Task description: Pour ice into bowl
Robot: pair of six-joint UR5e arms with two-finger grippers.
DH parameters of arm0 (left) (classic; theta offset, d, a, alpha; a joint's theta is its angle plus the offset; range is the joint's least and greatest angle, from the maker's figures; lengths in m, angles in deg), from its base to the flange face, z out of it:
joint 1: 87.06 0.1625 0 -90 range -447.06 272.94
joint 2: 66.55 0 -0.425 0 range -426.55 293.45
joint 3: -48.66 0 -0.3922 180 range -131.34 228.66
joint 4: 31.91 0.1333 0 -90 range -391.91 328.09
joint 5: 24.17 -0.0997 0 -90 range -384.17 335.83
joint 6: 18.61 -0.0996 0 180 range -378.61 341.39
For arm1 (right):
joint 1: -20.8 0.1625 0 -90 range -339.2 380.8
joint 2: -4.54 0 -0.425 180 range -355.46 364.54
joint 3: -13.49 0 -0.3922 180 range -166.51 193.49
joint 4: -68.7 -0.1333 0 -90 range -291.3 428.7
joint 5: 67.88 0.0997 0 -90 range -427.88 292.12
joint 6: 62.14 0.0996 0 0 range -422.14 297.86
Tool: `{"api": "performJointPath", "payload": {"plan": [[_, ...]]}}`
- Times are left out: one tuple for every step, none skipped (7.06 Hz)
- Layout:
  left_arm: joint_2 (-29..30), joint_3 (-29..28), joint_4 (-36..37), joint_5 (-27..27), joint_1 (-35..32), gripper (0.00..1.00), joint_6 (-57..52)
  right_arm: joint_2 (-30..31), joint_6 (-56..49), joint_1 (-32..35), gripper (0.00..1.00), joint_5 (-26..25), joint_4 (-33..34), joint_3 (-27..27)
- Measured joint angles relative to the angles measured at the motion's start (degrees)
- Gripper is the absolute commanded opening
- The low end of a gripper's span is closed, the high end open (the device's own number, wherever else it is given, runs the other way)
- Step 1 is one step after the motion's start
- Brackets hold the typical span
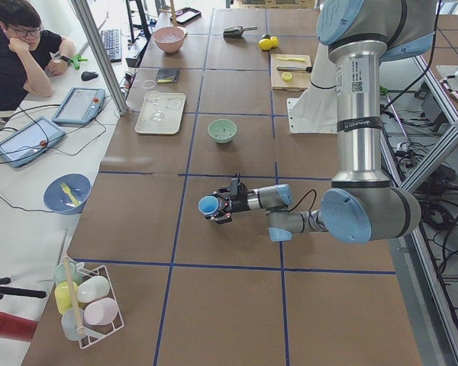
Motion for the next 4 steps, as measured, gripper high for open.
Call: {"api": "performJointPath", "payload": {"plan": [[-0.04, 0.09, -0.11, -0.2, 0.01, 1.0, -0.06, 0.02, 0.02, 0.0, 1.0, 0.0, 0.0, 0.0], [-0.26, 0.41, -0.36, -0.48, -0.02, 1.0, -0.16, 0.02, 0.06, 0.0, 1.0, 0.0, 0.0, 0.0], [-1.02, 1.45, -0.66, -0.49, -0.14, 1.0, -0.49, 0.02, 0.08, -0.01, 1.0, 0.0, 0.0, 0.0], [-2.35, 3.66, -1.88, -0.25, -0.3, 1.0, -2.87, 0.02, 0.09, -0.05, 1.0, 0.0, 0.0, 0.0]]}}
